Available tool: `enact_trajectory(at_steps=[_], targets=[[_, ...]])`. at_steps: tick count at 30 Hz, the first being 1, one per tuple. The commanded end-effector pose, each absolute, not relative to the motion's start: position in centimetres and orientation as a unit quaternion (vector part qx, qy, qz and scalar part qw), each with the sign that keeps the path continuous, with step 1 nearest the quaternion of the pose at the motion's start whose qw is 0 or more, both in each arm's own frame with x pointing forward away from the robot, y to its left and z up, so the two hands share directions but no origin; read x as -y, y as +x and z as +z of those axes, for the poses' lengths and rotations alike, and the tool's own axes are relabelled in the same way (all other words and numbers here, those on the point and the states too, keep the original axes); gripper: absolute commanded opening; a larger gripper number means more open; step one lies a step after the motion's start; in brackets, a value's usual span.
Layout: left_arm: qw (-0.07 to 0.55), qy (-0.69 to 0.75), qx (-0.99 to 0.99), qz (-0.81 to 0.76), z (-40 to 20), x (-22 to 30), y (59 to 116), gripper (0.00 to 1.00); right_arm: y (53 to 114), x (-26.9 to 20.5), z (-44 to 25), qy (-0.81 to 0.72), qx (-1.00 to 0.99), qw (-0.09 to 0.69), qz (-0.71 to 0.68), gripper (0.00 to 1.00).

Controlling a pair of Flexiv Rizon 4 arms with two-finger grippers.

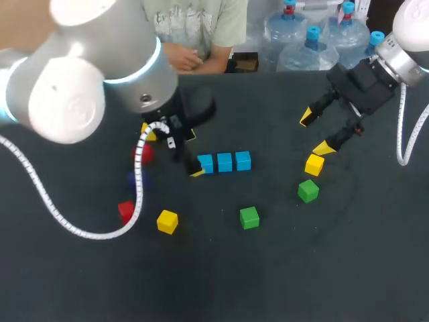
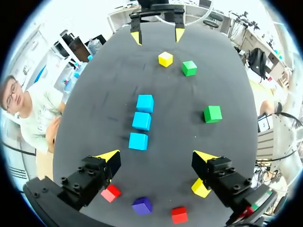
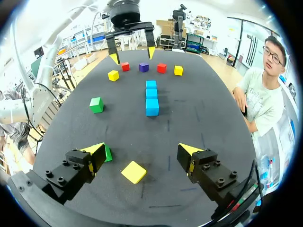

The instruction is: Place the blue cubes, place green cubes on the blue cubes, place the yellow cubes on the green cubes, then place the red cubes on the yellow cubes, and place purple cube on the red cubes.

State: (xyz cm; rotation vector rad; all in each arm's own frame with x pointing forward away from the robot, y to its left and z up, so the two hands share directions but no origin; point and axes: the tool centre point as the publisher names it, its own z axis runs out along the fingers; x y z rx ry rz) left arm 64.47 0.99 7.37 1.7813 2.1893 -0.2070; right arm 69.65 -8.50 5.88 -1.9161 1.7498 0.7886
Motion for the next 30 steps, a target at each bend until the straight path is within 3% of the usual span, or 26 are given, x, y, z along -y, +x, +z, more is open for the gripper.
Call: enact_trajectory(at_steps=[1, 30], targets=[[0.192, 0.619, -0.755, -0.098, 7.3, -1.9, 63.8, 1.00, 69.6, 8.5, 5.9, -0.690, -0.630, 0.214, 0.284, 1.00], [0.192, 0.612, -0.764, -0.072, 9.0, -2.8, 63.3, 1.00, 69.6, 8.5, 5.9, -0.690, -0.630, 0.214, 0.284, 1.00]])
